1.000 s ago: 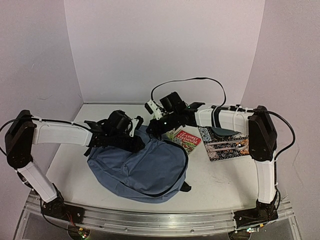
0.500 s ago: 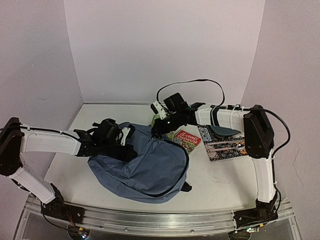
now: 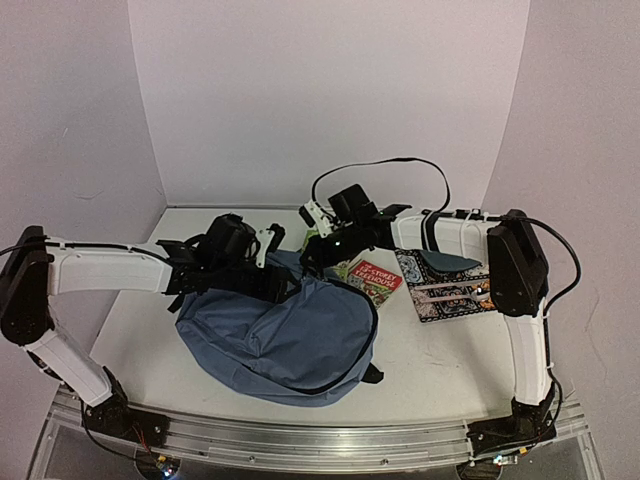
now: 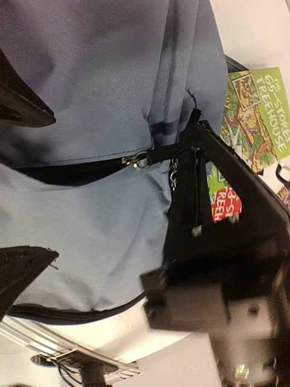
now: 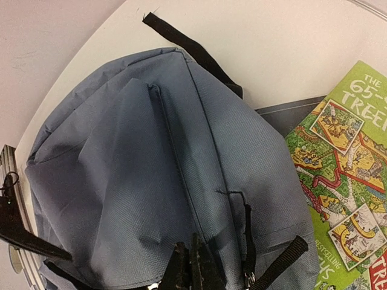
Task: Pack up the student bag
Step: Hold the lower front pocket of the student bag, then zip the lower front pocket of the student bag.
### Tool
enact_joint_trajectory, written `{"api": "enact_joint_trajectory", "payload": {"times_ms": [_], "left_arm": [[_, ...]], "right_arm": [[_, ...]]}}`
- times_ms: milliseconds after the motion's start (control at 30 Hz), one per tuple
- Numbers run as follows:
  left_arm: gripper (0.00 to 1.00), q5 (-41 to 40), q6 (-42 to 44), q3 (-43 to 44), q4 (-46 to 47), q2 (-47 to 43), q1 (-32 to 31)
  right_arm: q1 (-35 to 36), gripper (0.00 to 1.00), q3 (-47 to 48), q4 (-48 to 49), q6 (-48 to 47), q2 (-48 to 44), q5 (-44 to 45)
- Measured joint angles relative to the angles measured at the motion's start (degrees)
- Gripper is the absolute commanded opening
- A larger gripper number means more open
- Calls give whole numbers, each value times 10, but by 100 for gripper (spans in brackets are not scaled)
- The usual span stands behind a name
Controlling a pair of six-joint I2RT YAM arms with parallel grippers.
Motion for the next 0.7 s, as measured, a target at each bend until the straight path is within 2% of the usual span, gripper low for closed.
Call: {"api": "enact_joint_trajectory", "payload": {"times_ms": [100, 167, 233, 333, 400, 567, 700], "left_arm": [[70, -11, 13, 18, 0, 36, 0], [67, -24, 22, 23, -1, 59, -2], [51, -44, 31, 26, -1, 78, -7], [17, -76, 44, 32, -7, 99, -17], [1, -92, 46, 33, -8, 103, -22], [0, -116, 44, 26, -10, 96, -32], [0, -116, 30, -11, 6, 59, -33]], "right_arm": [[1, 0, 0, 1, 0, 0, -1], [1, 0, 0, 2, 0, 0, -1], [1, 0, 0, 2, 0, 0, -1], [1, 0, 0, 2, 0, 0, 0], [1, 0, 0, 2, 0, 0, 4], [0, 0, 0, -3, 9, 0, 24], [-9, 0, 0, -11, 31, 0, 24]]}}
